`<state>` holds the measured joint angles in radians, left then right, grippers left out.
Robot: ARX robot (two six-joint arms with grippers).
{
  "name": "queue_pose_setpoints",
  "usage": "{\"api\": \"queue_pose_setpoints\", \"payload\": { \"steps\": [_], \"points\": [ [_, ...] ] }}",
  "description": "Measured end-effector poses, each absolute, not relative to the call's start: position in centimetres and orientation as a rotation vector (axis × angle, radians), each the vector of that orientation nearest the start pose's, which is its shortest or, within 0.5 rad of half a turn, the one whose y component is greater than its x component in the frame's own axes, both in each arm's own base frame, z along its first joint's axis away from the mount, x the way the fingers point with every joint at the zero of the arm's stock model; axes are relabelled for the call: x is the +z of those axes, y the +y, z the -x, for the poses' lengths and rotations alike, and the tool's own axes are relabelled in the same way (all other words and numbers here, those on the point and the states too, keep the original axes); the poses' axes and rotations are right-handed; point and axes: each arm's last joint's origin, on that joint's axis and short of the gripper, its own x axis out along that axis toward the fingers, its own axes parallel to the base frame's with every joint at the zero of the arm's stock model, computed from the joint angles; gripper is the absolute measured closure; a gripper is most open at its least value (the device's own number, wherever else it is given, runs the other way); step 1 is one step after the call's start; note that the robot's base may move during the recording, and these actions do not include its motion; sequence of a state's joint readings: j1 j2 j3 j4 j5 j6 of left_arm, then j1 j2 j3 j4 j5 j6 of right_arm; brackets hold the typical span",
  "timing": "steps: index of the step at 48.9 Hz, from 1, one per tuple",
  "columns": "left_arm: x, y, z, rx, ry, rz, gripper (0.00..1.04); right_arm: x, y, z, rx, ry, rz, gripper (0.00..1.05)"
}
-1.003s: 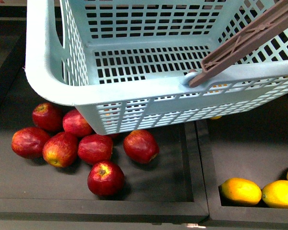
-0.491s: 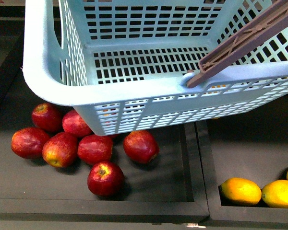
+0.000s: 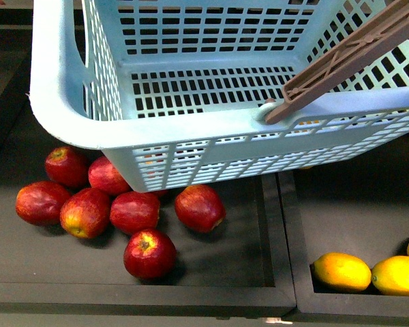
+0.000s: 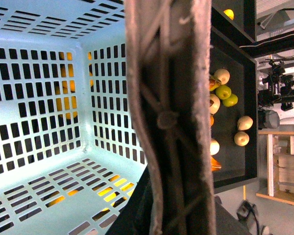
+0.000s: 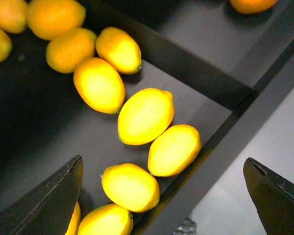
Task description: Pick lemon and mango into basket
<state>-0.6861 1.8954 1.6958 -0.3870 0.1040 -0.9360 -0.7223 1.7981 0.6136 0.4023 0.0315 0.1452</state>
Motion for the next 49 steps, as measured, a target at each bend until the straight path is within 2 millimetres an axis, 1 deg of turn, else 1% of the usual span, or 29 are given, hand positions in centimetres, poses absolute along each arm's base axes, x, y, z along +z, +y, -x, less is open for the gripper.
{"api": "queue_pose_setpoints", "payload": {
  "steps": [4,5,7,10,11,15,22,32,49],
  "points": [
    [31.1,-27.9,-33.6,-0.434,0.879,0.69,0.99,7.2,-20.5,-23.8,-0.772,0.738,-0.418,0.09],
    [31.1,-27.9,-33.6,-0.434,0.879,0.69,0.99,6.4,-20.9,-24.6,-0.771,0.749,-0.424,0.09],
    [31.1,-27.9,-33.6,-0.434,0.879,0.69,0.99,5.6,-21.3,-25.6,-0.767,0.758,-0.432,0.09],
    [31.1,-27.9,-33.6,-0.434,0.879,0.69,0.99,4.9,-21.6,-26.6,-0.76,0.765,-0.441,0.09],
    [31.1,-27.9,-33.6,-0.434,0.879,0.69,0.99,4.5,-21.7,-27.4,-0.753,0.77,-0.444,0.09],
    [31.1,-27.9,-33.6,-0.434,0.879,0.69,0.99,3.2,-22.0,-29.4,-0.743,0.783,-0.459,0.09],
    [31.1,-27.9,-33.6,-0.433,0.879,0.69,0.99,1.0,-22.1,-32.0,-0.732,0.811,-0.491,0.09],
    [31.1,-27.9,-33.6,-0.434,0.879,0.69,0.99,-0.5,-22.3,-33.8,-0.729,0.825,-0.511,0.09],
    [31.1,-27.9,-33.6,-0.433,0.878,0.69,0.99,-1.5,-22.6,-36.0,-0.723,0.822,-0.519,0.09]
  ]
}}
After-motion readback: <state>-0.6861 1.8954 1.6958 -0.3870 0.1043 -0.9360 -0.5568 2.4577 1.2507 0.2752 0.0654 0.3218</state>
